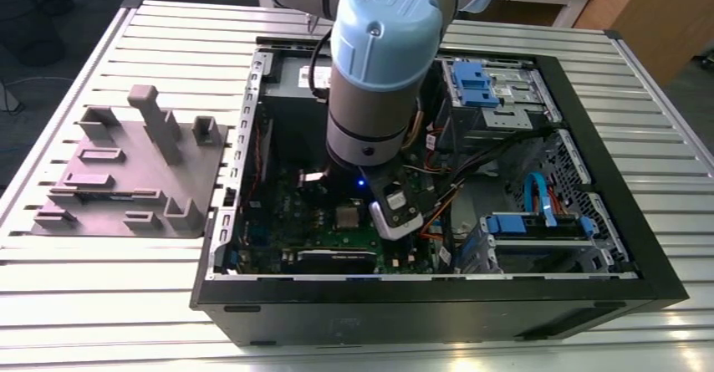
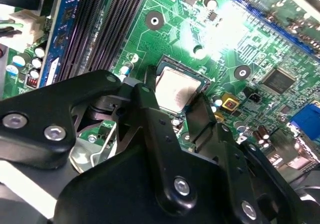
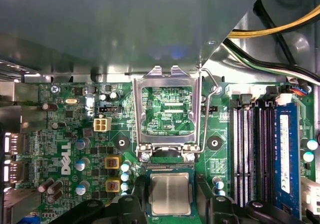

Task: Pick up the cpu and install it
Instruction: 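Place the cpu into insertion slot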

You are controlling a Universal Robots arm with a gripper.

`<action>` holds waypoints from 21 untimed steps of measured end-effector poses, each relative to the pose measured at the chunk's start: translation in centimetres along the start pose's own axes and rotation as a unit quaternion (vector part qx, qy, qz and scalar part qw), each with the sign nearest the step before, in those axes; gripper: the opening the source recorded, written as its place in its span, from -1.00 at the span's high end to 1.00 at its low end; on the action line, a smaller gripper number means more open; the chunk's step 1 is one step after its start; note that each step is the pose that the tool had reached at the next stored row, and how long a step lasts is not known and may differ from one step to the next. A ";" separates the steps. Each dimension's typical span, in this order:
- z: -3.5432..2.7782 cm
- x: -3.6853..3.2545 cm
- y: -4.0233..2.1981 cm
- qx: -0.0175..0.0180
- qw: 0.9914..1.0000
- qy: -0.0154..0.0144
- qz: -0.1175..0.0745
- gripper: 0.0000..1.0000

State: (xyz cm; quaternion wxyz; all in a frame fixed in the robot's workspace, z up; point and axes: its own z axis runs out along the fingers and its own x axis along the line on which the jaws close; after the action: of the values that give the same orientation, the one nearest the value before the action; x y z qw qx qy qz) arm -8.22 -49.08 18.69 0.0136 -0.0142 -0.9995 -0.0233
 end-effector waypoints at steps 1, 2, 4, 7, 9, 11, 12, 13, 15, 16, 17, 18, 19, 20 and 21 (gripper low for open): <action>-0.21 -0.05 0.04 -0.001 1.000 0.002 0.000 0.03; -0.58 -0.06 0.04 0.000 1.000 0.006 0.000 0.03; -1.02 -0.08 0.04 0.001 1.000 0.011 0.001 0.03; -1.06 -0.14 0.04 0.001 1.000 0.013 0.001 0.03; -1.02 -0.18 0.04 0.001 1.000 0.013 0.001 0.03; -0.90 -0.22 0.04 0.001 1.000 0.013 0.001 0.03; -0.81 -0.23 0.04 0.001 1.000 0.013 0.001 0.03; -0.73 -0.24 0.03 0.001 1.000 0.013 0.001 0.03; -0.63 -0.24 0.02 0.001 1.000 0.013 0.001 0.03; -0.63 -0.24 0.02 0.001 1.000 0.013 0.001 0.03; -0.60 -0.25 0.02 0.001 1.000 0.013 0.001 0.03; -0.33 -0.26 0.01 0.001 1.000 0.013 0.001 -0.12; -0.17 -0.29 0.01 0.001 1.000 0.013 0.001 -0.12; -0.08 -0.31 0.00 0.001 1.000 0.013 0.001 -0.12; 0.00 -0.34 0.00 0.001 1.000 0.013 0.001 -0.12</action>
State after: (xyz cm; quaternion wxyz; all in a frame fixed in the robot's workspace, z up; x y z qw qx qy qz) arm -7.88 -49.09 18.68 0.0262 -0.0145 -0.9993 -0.0226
